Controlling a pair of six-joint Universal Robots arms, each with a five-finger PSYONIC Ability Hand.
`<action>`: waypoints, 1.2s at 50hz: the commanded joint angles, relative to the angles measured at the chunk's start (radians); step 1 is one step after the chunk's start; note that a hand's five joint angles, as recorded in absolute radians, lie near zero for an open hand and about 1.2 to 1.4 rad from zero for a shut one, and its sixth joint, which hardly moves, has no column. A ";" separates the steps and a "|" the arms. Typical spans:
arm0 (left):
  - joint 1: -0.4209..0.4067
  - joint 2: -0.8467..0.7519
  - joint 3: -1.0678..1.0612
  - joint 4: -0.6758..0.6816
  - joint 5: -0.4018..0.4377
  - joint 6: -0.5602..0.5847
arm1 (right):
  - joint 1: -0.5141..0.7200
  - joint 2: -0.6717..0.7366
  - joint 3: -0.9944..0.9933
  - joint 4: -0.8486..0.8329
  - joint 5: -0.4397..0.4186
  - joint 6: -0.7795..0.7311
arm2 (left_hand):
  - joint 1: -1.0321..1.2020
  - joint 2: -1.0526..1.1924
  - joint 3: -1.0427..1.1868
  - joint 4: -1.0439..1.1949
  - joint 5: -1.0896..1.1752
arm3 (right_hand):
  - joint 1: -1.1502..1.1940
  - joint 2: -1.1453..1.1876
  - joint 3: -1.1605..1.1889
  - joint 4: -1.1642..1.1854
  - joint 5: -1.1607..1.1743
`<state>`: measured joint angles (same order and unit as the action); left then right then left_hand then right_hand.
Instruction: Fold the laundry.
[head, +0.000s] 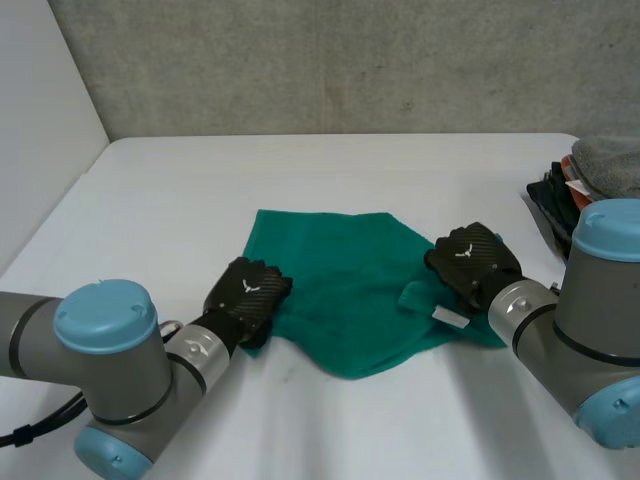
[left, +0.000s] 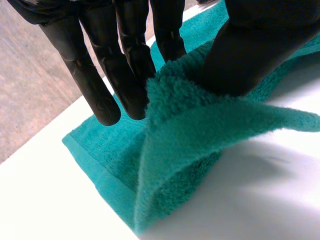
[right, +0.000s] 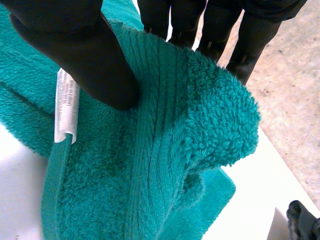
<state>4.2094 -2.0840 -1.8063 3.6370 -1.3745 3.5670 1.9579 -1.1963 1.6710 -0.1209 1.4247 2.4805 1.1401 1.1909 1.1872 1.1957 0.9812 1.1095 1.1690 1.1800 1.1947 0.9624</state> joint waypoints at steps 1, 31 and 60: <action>0.017 0.243 -0.070 -0.003 0.000 0.042 | -0.005 -0.045 -0.024 0.027 0.016 -0.002 | 0.256 0.205 0.209 0.201 0.241 | 0.287 0.227 0.216 0.202 0.259; 0.164 0.595 -0.134 -0.110 0.086 -0.063 | -0.337 0.348 -0.818 0.371 0.034 0.555 | 0.256 0.205 0.209 0.201 0.241 | -0.935 -0.994 -1.005 -1.020 -0.962; 0.060 0.594 0.022 -0.118 0.081 -0.096 | -0.073 0.302 -0.522 0.261 0.014 0.012 | 0.256 0.205 0.209 0.201 0.241 | -0.722 -0.782 -0.793 -0.808 -0.750</action>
<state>4.2853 -1.5014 -1.8137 3.5204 -1.2924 3.4695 1.8822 -1.0723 1.2830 0.2245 1.4012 2.5290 1.1401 1.1936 1.1895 1.1999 0.9977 0.2441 0.2350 0.2387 0.2401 0.0740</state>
